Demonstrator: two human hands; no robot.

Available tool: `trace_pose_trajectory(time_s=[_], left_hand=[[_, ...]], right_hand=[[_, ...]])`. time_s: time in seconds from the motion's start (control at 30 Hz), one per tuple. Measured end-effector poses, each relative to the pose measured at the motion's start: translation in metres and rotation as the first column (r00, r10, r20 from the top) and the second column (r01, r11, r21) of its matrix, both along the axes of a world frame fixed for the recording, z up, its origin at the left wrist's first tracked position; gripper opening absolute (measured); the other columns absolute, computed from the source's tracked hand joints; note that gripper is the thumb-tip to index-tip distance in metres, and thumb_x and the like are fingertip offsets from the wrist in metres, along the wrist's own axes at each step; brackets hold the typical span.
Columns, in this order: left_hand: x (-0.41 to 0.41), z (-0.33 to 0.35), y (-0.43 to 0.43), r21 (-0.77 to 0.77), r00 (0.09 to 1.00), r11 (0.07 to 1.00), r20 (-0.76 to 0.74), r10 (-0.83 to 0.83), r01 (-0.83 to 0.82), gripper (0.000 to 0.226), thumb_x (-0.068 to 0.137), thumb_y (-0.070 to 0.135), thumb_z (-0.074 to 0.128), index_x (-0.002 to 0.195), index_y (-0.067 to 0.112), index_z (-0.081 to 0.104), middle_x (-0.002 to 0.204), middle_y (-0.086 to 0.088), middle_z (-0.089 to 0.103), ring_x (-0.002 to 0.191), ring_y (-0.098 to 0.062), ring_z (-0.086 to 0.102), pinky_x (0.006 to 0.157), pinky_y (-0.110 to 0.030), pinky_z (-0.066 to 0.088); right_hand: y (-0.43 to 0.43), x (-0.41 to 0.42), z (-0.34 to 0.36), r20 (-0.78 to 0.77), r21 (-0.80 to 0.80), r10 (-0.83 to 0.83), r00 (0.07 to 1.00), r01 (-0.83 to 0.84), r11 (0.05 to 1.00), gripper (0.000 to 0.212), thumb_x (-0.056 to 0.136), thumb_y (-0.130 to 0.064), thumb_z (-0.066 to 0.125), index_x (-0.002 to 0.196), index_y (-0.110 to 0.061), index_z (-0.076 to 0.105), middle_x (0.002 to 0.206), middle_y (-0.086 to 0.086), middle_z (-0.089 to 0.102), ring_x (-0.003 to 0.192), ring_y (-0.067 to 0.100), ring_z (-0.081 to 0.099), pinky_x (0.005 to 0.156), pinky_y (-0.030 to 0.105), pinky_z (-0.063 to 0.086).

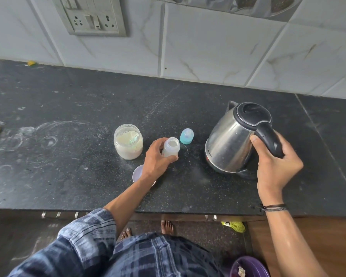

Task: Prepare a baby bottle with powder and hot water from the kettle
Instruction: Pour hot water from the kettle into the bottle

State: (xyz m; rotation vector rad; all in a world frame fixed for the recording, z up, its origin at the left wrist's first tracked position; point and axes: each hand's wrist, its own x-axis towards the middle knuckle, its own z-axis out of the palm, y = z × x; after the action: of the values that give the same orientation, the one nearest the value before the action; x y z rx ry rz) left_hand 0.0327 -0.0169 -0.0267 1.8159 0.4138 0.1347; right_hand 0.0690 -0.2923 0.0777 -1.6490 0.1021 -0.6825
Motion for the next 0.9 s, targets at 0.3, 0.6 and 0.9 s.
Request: trace_pose_trajectory(time_s=[0.3,0.6,0.9], left_hand=[[0.001,-0.002,0.001,-0.001,1.000,1.000,-0.016,-0.010,0.010,0.059,0.073,0.020,0.087,0.122,0.032,0.057,0.126,0.009,0.061,0.111,-0.011,0.060,0.096,-0.029,0.048],[0.000,-0.005,-0.001,-0.032,1.000,0.999,-0.004,0.011,-0.011,0.058,0.071,0.023,0.087,0.116,0.041,0.054,0.124,0.013,0.060,0.111,-0.004,0.059,0.090,-0.019,0.043],[-0.001,-0.007,-0.001,-0.030,1.000,0.999,0.001,0.018,-0.018,0.059,0.069,0.025,0.086,0.118,0.039,0.056,0.124,0.012,0.061,0.112,-0.004,0.059,0.091,-0.019,0.044]], right_hand=[[-0.002,-0.004,-0.017,0.002,-0.012,-0.050,0.999,0.050,0.999,0.043,0.078,-0.027,0.093,0.117,-0.016,0.080,0.106,-0.005,0.080,0.098,0.012,0.076,0.084,0.024,0.058],[0.000,-0.017,-0.028,-0.034,0.040,-0.134,0.990,0.136,0.990,0.040,0.079,-0.024,0.092,0.116,-0.014,0.079,0.106,-0.003,0.080,0.096,0.008,0.075,0.084,0.023,0.057],[0.006,-0.025,-0.025,-0.090,-0.039,-0.145,0.985,0.142,0.989,0.042,0.083,-0.030,0.089,0.122,-0.019,0.075,0.109,-0.018,0.076,0.100,0.000,0.071,0.088,0.017,0.054]])
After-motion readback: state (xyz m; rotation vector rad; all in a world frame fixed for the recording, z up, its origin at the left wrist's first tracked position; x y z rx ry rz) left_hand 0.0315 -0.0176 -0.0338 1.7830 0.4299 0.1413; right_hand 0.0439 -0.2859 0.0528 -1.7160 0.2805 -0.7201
